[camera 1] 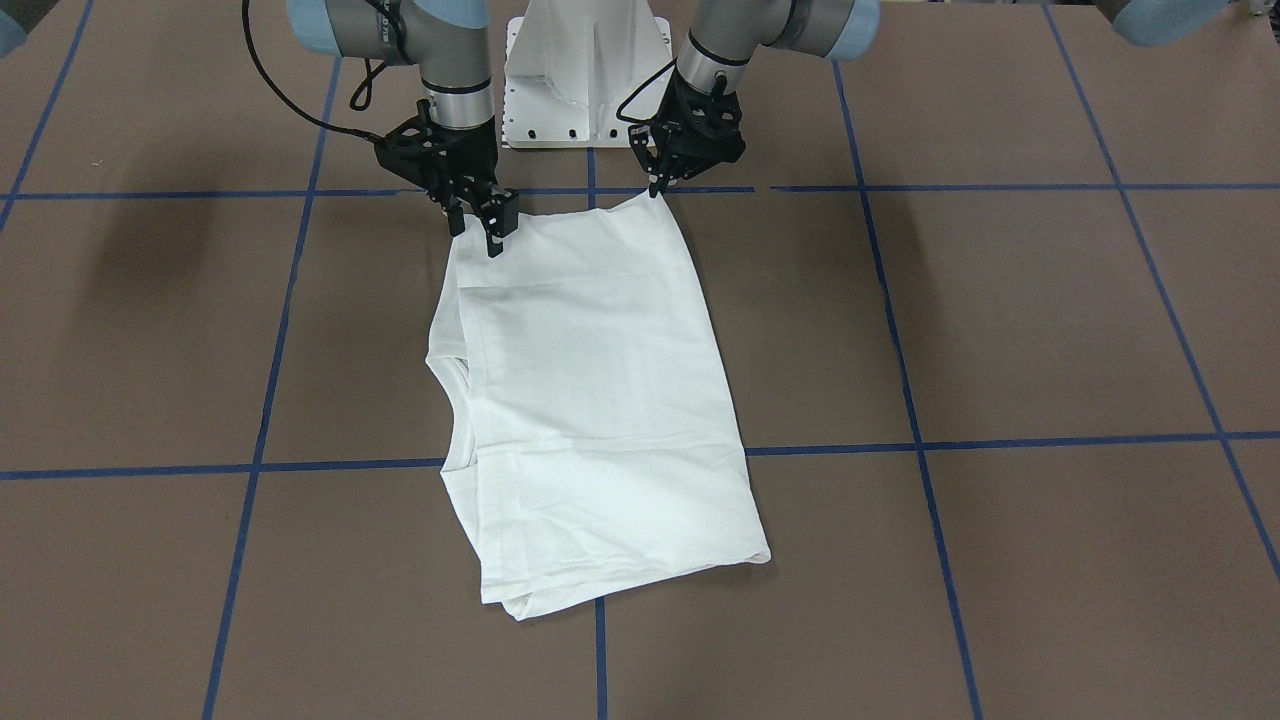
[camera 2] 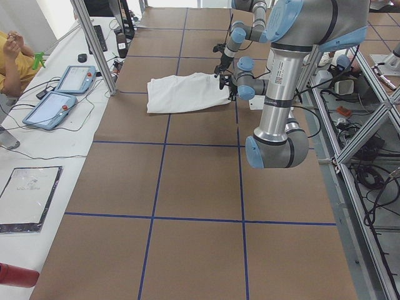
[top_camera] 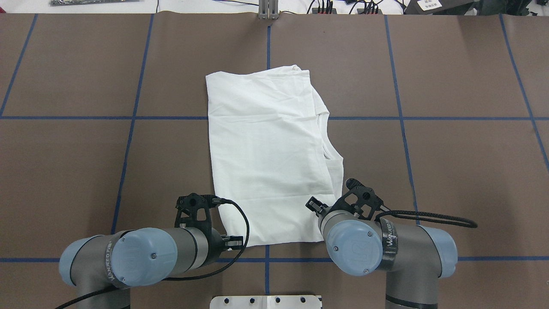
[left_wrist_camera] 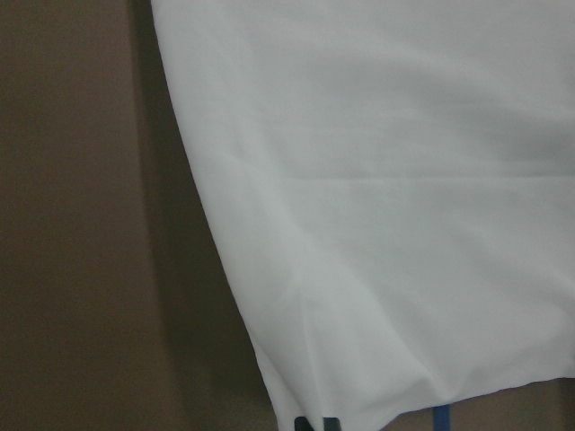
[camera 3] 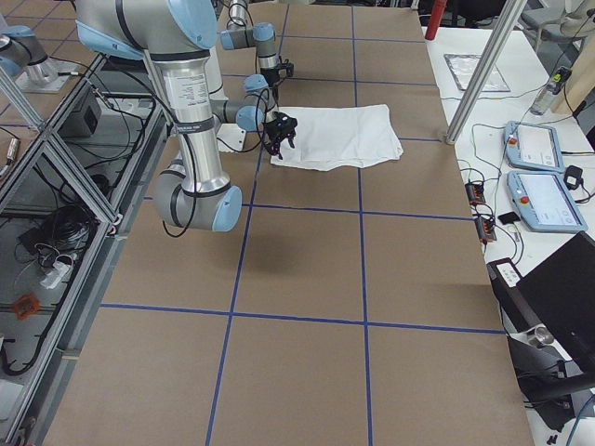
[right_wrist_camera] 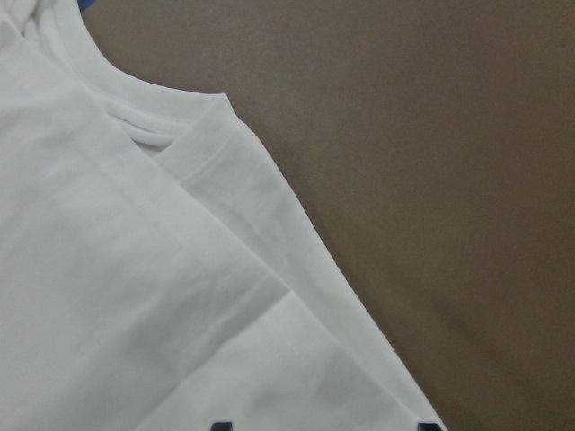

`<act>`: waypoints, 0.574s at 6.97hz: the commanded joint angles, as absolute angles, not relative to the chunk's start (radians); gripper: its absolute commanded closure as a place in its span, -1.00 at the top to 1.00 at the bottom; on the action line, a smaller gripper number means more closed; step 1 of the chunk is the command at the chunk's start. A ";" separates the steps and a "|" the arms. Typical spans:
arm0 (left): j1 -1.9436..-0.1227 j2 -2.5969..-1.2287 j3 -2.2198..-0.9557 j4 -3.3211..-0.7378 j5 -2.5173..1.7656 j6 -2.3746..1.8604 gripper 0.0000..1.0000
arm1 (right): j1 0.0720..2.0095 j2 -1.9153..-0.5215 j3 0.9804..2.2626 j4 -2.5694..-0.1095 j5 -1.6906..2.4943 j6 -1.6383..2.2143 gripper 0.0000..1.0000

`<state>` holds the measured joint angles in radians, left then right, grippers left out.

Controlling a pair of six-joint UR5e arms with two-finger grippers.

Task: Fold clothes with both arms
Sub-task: 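Move the right gripper to the shirt corner nearest the robot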

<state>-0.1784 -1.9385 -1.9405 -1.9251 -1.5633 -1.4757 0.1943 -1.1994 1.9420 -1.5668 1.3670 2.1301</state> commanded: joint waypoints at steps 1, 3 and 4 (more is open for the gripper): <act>-0.178 -1.937 -1.940 -1.925 -1.563 -1.476 -1.00 | 0.187 -1.203 1.942 -1.572 1.364 2.138 0.55; -0.178 -1.934 -1.940 -1.925 -1.560 -1.476 -1.00 | 0.172 -1.194 1.939 -1.572 1.362 2.155 0.56; -0.179 -1.933 -1.940 -1.925 -1.560 -1.476 -1.00 | 0.158 -1.187 1.933 -1.572 1.362 2.172 0.56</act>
